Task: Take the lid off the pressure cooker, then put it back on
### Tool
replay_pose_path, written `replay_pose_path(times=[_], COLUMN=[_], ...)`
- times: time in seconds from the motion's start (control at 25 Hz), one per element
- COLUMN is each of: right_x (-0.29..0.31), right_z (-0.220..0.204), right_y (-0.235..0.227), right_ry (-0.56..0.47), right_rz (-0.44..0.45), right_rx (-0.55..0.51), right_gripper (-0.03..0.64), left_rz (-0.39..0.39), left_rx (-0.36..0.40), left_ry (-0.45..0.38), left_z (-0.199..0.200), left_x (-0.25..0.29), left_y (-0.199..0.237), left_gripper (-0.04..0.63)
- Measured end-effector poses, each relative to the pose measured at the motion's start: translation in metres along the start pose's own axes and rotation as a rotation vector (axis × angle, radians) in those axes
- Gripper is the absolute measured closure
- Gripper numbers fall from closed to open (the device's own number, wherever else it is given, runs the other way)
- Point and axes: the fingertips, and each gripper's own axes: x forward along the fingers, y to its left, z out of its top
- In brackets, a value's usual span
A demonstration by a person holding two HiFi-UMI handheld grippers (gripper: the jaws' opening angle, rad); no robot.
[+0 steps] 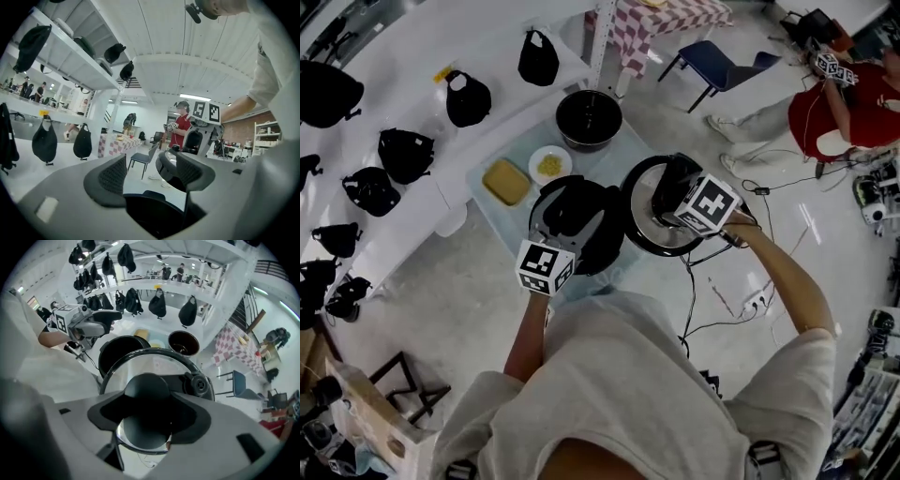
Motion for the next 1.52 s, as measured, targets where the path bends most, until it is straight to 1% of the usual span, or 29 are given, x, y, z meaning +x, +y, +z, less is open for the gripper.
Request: replay_pose_path(times=[0.08, 0.24, 0.32, 0.44, 0.6, 0.88, 1.16, 1.32, 1.52], right_x=[-0.006, -0.01, -0.008, 0.003, 0.034, 0.114, 0.177, 0.202, 0.224], right_z=[-0.024, -0.063, -0.077, -0.091, -0.098, -0.104, -0.099, -0.099, -0.102], right_y=[-0.012, -0.028, -0.031, -0.036, -0.047, -0.066, -0.069, -0.072, -0.076], right_ry=[0.008, 0.024, 0.026, 0.029, 0.032, 0.05, 0.073, 0.081, 0.072], right_rz=[-0.02, -0.045, -0.039, -0.026, -0.006, 0.022, 0.053, 0.048, 0.015], right_rx=[0.055, 0.133, 0.169, 0.201, 0.223, 0.27, 0.268, 0.28, 0.289], right_gripper=[0.347, 0.347, 0.347, 0.347, 0.347, 0.345, 0.345, 0.345, 0.345], left_rz=[-0.034, -0.079, -0.092, -0.091, -0.064, -0.001, 0.035, 0.051, 0.073], left_rx=[0.001, 0.004, 0.007, 0.011, 0.02, 0.035, 0.031, 0.029, 0.031], left_ry=[0.01, 0.032, 0.043, 0.058, 0.07, 0.084, 0.097, 0.104, 0.123], left_z=[-0.002, -0.004, -0.005, -0.006, -0.004, 0.002, 0.006, 0.005, 0.002], left_x=[0.015, 0.037, 0.043, 0.046, 0.044, 0.035, 0.032, 0.033, 0.029], left_y=[-0.012, -0.032, -0.04, -0.045, -0.041, -0.029, -0.021, -0.019, -0.018], left_gripper=[0.273, 0.273, 0.273, 0.273, 0.273, 0.273, 0.273, 0.273, 0.273])
